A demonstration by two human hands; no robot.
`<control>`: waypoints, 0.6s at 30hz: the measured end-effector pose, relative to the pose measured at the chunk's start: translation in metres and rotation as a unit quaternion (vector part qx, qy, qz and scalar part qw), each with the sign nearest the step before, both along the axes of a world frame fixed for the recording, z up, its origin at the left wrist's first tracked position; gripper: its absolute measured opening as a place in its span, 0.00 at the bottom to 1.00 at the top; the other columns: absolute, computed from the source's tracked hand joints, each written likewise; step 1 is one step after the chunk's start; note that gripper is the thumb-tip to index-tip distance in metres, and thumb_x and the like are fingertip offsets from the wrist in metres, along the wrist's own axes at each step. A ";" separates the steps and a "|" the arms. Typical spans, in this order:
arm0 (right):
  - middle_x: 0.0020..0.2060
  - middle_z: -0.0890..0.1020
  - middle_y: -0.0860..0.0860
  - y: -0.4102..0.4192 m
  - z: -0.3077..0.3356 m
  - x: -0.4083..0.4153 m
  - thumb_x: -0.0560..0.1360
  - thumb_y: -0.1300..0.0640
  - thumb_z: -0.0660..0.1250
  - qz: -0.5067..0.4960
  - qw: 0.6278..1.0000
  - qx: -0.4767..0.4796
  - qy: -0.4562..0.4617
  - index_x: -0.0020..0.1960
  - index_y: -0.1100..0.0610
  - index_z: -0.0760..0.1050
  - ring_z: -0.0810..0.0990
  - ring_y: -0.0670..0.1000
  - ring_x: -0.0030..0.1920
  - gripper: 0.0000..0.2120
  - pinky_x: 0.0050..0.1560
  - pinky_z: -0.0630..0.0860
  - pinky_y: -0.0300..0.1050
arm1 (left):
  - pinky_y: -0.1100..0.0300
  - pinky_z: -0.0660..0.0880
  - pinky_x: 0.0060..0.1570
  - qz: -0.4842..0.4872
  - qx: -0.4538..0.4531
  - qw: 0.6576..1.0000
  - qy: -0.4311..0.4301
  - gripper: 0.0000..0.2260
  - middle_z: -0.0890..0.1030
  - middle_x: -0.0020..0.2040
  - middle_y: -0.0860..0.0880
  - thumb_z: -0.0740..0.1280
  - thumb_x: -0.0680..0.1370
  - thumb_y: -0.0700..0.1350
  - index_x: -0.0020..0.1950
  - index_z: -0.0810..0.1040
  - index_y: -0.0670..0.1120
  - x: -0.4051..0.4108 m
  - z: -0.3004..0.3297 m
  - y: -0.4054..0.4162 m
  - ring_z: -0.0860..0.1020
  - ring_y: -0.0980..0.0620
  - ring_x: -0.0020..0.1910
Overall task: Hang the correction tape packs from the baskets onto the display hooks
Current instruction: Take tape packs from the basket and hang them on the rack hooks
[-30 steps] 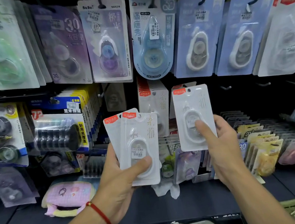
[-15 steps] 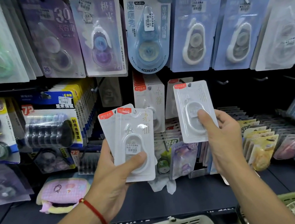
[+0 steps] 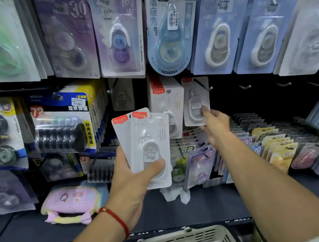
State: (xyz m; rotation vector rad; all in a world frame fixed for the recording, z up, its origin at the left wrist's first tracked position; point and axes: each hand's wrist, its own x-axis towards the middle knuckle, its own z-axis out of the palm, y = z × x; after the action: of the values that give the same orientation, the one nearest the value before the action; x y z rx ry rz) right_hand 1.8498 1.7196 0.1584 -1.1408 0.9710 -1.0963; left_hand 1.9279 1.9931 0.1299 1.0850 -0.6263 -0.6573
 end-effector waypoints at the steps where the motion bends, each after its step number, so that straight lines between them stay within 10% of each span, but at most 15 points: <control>1: 0.62 0.82 0.58 -0.006 0.000 0.004 0.81 0.50 0.73 0.004 1.000 0.025 -0.011 0.72 0.65 0.73 0.83 0.59 0.59 0.26 0.64 0.82 0.58 | 0.43 0.83 0.55 -0.003 -0.002 1.000 0.000 0.34 0.86 0.61 0.49 0.80 0.66 0.39 0.69 0.75 0.55 0.000 0.000 -0.001 0.85 0.46 0.61; 10: 0.43 0.85 0.57 0.053 0.006 -0.038 0.83 0.56 0.69 0.132 0.986 -0.090 0.043 0.56 0.60 0.83 0.83 0.52 0.38 0.08 0.39 0.83 0.45 | 0.35 0.80 0.61 -0.014 -0.002 1.000 -0.011 0.36 0.85 0.65 0.48 0.81 0.66 0.40 0.72 0.74 0.53 0.002 0.005 0.000 0.83 0.44 0.64; 14: 0.44 0.87 0.54 0.113 0.014 -0.060 0.78 0.48 0.70 0.346 0.919 -0.166 0.086 0.53 0.55 0.85 0.84 0.52 0.40 0.12 0.39 0.81 0.44 | 0.30 0.78 0.62 -0.015 0.000 1.000 -0.017 0.34 0.84 0.65 0.44 0.80 0.68 0.40 0.73 0.74 0.49 0.001 0.011 0.003 0.82 0.40 0.65; 18: 0.48 0.88 0.48 0.143 0.009 -0.059 0.74 0.47 0.75 0.337 0.907 -0.222 0.120 0.55 0.49 0.84 0.86 0.49 0.46 0.11 0.44 0.83 0.45 | 0.30 0.78 0.63 -0.025 0.002 1.000 -0.017 0.35 0.84 0.65 0.44 0.82 0.69 0.43 0.73 0.73 0.49 -0.003 0.014 0.004 0.83 0.40 0.64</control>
State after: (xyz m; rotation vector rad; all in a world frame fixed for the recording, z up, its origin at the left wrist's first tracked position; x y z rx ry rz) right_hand 1.7907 1.8622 0.1671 -1.8444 0.4305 -0.6197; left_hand 1.9245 1.9969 0.1437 1.0884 -0.6836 -0.6855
